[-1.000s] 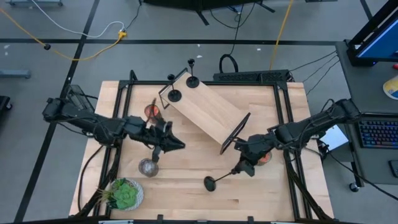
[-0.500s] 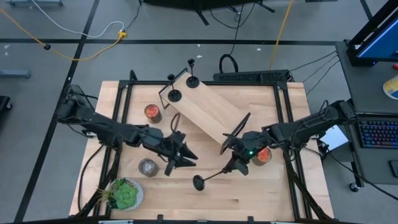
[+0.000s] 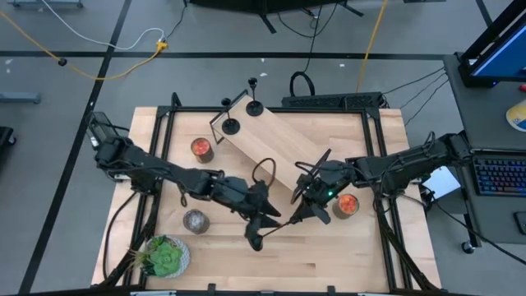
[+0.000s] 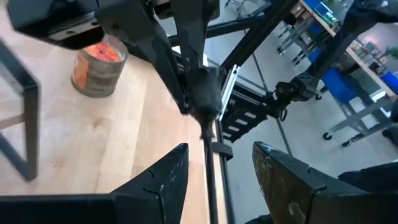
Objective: Pick & Place candle stick holders
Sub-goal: Put the black candle holder on the shelf
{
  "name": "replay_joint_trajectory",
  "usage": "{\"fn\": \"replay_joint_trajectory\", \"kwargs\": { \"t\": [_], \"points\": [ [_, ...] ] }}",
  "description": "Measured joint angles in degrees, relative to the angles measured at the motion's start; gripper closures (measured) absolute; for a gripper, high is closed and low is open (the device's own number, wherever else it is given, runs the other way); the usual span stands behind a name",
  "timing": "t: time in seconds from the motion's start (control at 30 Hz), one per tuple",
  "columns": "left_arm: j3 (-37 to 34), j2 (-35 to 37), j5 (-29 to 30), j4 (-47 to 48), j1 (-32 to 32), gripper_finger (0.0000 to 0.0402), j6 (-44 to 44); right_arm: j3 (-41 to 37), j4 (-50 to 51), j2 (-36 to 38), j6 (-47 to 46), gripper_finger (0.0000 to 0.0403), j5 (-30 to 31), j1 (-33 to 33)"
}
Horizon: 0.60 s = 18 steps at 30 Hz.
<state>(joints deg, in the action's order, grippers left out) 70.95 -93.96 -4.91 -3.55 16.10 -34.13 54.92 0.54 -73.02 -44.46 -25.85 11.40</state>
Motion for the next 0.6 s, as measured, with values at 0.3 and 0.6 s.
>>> {"fn": "replay_joint_trajectory", "kwargs": {
  "t": [0.3, 0.6],
  "points": [
    [9.4, -6.6, -2.2, 4.4, 0.7, 0.0215, -3.0, 0.0, 0.5, 0.0, 3.2, 0.0397, -1.5, 0.1],
    [13.2, -10.0, -3.3, 5.4, 1.0, 0.0215, -5.6, 0.0, 0.6, 0.0, 5.1, 0.0397, -1.9, 0.1]
  ]
}}
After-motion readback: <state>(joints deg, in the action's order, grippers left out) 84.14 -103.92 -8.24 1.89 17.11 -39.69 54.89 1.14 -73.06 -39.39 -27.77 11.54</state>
